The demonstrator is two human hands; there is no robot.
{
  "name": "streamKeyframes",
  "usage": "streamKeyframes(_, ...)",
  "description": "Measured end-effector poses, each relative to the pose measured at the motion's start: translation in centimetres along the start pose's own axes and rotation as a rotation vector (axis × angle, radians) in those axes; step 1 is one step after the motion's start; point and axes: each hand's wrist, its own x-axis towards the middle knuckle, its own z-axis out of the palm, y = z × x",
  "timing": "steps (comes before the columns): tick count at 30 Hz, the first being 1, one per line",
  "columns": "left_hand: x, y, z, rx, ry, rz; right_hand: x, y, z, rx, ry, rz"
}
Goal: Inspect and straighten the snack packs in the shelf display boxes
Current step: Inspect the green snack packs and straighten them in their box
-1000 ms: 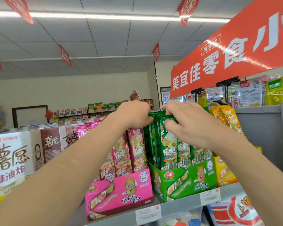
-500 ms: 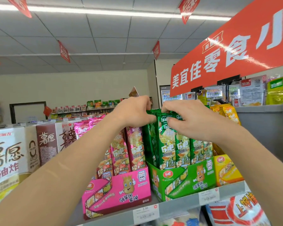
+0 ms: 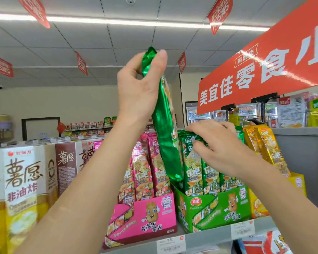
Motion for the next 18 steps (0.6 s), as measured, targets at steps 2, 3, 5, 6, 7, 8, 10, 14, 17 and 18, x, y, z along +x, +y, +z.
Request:
streamKeyframes(2, -1.2, 0.7, -0.1, -0.004, -0.045, -0.039, -0.7, -0.4, 0.1, -0.03, 0.096, -0.008)
streamKeyframes(3, -1.9, 0.9, -0.2, -0.006, -0.064, -0.063, -1.1, -0.7, 0.1, -0.032, 0.164, -0.008)
streamKeyframes(5, -3.5, 1.2, -0.4, -0.03, -0.073, -0.117, -1.9, -1.2, 0.1, 0.025, 0.321, 0.002)
streamKeyframes(6, -4.3, 1.4, -0.6, -0.057, -0.063, -0.152, -2.5, -1.6, 0.0, 0.102, 0.398, 0.014)
streamKeyframes(7, -5.2, 1.4, -0.6, -0.092, -0.051, -0.191, -3.4, -1.9, 0.1, 0.212, 0.459, 0.02)
streamKeyframes(8, -6.1, 1.3, -0.7, -0.131, -0.046, -0.229, -4.7, -2.5, 0.1, 0.353, 0.487, 0.023)
streamKeyframes(10, -8.0, 1.2, -0.8, -0.21, -0.048, -0.297, -7.6, -3.7, 0.3, 0.673, 0.451, 0.071)
streamKeyframes(14, -11.7, 1.0, -0.1, -0.328, -0.001, -0.429, -11.2, -4.9, 3.9, 1.053, 0.228, 0.301)
streamKeyframes(17, -13.9, 0.6, 0.5, -0.352, 0.114, -0.58, -15.1, -5.3, 4.8, 1.107, 0.031, 0.377)
streamKeyframes(18, -14.5, 0.6, 0.5, -0.337, 0.16, -0.654, -15.3, -6.1, 4.8, 1.103, -0.017, 0.463)
